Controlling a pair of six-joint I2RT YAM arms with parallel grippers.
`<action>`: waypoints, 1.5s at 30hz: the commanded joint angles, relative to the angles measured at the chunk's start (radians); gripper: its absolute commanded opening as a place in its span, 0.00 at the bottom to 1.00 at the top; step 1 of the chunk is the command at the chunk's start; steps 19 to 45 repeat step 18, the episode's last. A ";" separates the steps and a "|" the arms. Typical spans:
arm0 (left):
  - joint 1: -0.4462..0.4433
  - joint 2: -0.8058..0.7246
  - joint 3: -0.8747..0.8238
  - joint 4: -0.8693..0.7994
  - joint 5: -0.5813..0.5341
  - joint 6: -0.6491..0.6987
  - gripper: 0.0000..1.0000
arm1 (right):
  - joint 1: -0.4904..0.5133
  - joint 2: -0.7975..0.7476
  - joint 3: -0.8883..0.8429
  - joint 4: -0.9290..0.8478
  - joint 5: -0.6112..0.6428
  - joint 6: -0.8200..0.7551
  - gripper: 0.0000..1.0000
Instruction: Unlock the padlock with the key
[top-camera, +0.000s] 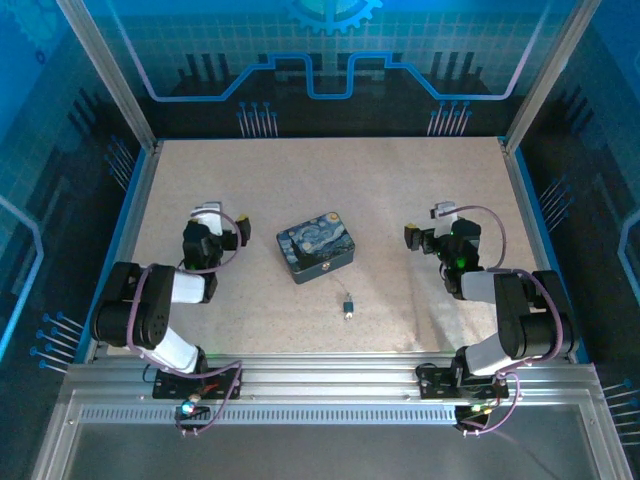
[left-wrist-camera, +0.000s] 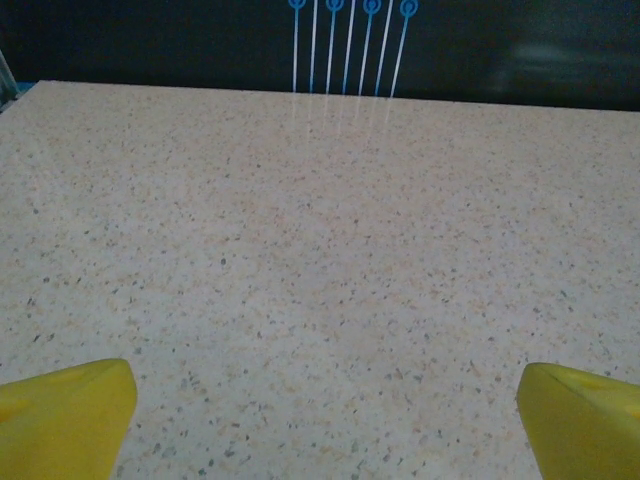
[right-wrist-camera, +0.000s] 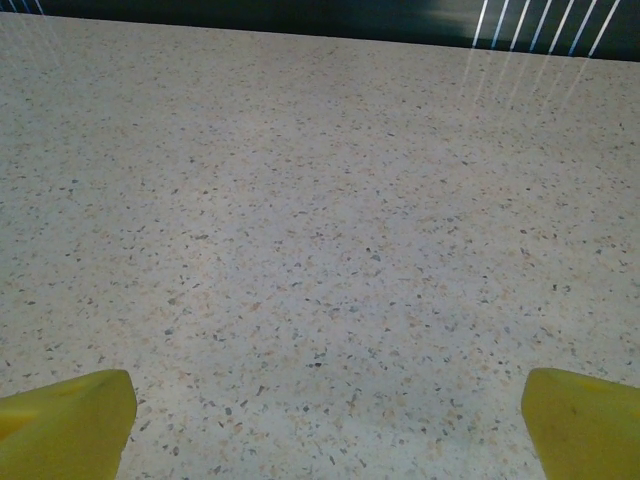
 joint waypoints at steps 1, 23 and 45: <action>0.010 -0.014 0.006 -0.053 0.030 -0.009 0.99 | 0.012 0.012 0.020 -0.001 0.020 -0.016 1.00; 0.007 -0.012 0.009 -0.058 0.034 -0.002 0.99 | 0.015 0.012 0.017 0.001 0.026 -0.018 1.00; 0.007 -0.012 0.009 -0.058 0.034 -0.002 0.99 | 0.015 0.012 0.017 0.001 0.026 -0.018 1.00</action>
